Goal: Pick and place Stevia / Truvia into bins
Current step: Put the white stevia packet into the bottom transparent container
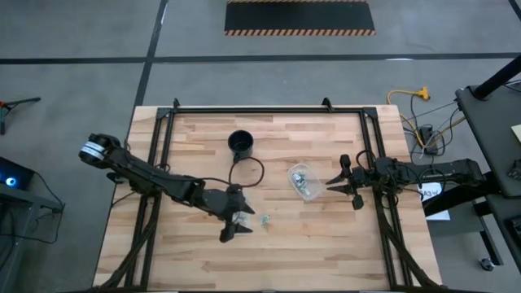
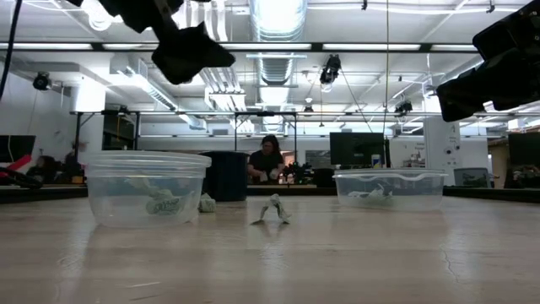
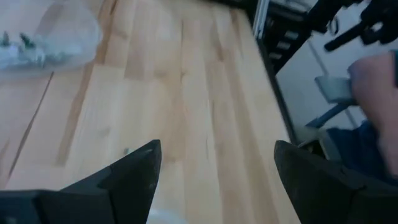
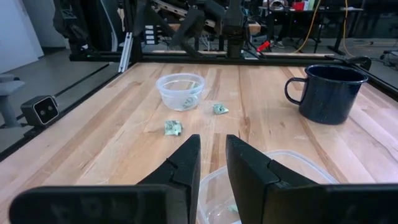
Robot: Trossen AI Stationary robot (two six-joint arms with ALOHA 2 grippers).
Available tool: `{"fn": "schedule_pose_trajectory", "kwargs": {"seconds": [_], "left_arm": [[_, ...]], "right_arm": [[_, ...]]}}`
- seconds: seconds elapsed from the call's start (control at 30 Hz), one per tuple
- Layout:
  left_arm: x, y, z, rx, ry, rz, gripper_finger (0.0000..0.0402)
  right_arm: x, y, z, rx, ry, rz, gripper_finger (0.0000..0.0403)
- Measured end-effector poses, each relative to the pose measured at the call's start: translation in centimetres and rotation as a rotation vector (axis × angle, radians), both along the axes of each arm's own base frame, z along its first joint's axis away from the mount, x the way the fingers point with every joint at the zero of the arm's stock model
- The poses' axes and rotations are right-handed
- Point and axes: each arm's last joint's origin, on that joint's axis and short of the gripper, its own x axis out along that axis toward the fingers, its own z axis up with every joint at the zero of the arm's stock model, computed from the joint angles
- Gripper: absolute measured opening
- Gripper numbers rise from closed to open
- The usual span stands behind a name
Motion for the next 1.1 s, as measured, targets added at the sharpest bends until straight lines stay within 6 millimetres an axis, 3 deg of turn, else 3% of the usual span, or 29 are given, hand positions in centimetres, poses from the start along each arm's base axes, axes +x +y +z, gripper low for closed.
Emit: {"fn": "schedule_pose_trajectory", "kwargs": {"seconds": [0.5, 0.83, 1.1], "left_arm": [[3.4, -0.9, -1.5, 0.014, -0.146, 0.009, 0.0294], [5.4, 1.2, -2.5, 0.156, 0.165, 0.074, 0.0294], [6.5, 1.1, -4.1, 0.235, 0.216, 0.061, 0.0294]], "right_arm": [[0.0, 0.0, 0.0, -0.001, 0.0, 0.001, 0.0068], [0.0, 0.0, 0.0, 0.001, 0.001, 0.001, 0.0068], [0.0, 0.0, 0.0, 0.0, 0.001, -0.001, 0.0068]]}}
